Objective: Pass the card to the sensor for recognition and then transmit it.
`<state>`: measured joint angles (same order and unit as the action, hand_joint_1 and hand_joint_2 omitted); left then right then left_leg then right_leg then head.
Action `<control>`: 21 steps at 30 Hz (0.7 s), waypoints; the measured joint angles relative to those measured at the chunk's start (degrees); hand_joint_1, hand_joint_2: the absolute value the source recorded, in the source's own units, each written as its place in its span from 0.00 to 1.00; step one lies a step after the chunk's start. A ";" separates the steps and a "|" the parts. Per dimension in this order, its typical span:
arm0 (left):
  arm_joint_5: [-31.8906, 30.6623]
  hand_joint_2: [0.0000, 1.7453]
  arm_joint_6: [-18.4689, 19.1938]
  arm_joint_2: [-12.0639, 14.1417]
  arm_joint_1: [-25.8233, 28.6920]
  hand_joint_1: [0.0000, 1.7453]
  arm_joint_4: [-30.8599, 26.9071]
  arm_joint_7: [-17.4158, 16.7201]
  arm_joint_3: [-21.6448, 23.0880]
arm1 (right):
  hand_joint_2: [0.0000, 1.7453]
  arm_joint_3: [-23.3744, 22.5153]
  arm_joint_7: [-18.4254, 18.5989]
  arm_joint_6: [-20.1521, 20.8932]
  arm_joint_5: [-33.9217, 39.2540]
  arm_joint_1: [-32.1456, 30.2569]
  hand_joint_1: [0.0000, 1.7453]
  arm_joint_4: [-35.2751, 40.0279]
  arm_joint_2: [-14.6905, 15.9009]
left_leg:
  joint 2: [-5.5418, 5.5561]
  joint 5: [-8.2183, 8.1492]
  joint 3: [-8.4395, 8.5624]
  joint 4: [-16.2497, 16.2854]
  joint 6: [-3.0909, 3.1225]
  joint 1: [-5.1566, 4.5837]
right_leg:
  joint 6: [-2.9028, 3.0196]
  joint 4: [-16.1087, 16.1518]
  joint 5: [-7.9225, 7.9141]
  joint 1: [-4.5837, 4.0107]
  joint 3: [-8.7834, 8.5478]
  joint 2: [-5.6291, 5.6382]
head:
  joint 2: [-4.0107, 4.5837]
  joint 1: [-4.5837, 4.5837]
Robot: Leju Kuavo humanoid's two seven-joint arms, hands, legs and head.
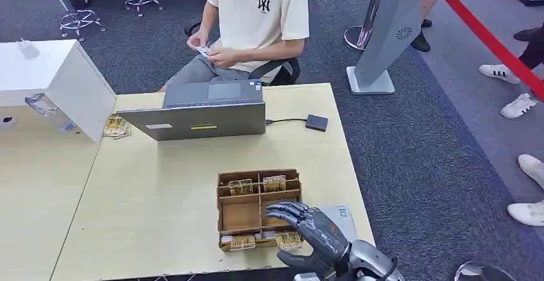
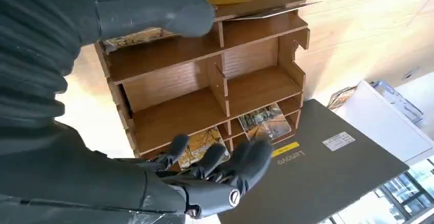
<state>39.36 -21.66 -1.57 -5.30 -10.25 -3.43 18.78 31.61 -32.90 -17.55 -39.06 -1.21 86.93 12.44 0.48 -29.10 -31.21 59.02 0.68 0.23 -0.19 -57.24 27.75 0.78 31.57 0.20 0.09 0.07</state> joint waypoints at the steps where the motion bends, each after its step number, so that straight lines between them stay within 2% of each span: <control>1: 0.07 0.00 0.00 0.00 0.00 0.00 0.00 0.00 0.00 | 1.00 0.04 0.02 -0.11 -0.13 -0.02 0.35 0.00 0.00 | 0.00 0.00 0.00 0.00 0.00 0.00 | 0.00 0.00 0.00 0.00 0.00 0.00 | 0.00 0.00; 5: 0.18 0.00 -0.02 0.00 0.00 0.00 0.00 0.00 0.00 | 1.00 0.09 0.35 -0.44 -0.29 -0.13 0.38 0.00 0.00 | 0.00 0.00 0.00 0.00 0.00 0.00 | 0.00 0.00 0.00 0.00 0.00 0.00 | 0.00 0.00; 14: 0.33 0.00 -0.02 0.00 0.00 0.00 0.00 0.00 0.00 | 1.00 0.11 0.46 -0.44 -0.33 -0.41 0.29 -0.04 0.00 | 0.00 0.00 0.00 0.00 0.00 0.00 | 0.00 0.00 0.00 0.00 0.00 0.00 | 0.00 0.00; 21: 0.42 0.00 -0.02 0.00 0.00 0.00 0.00 0.00 0.00 | 1.00 0.24 0.50 -0.24 -0.35 -0.85 0.28 -0.28 0.00 | 0.00 0.00 0.00 0.00 0.00 0.00 | 0.00 0.00 0.00 0.00 0.00 0.00 | 0.00 -0.02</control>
<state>39.78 -21.68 -1.57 -5.30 -10.25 -3.43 18.78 31.85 -32.39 -17.79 -39.41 -2.06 86.64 12.44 0.48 -29.10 -31.21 59.02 0.68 0.23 -0.19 -57.24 27.75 0.78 31.57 0.20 0.09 0.04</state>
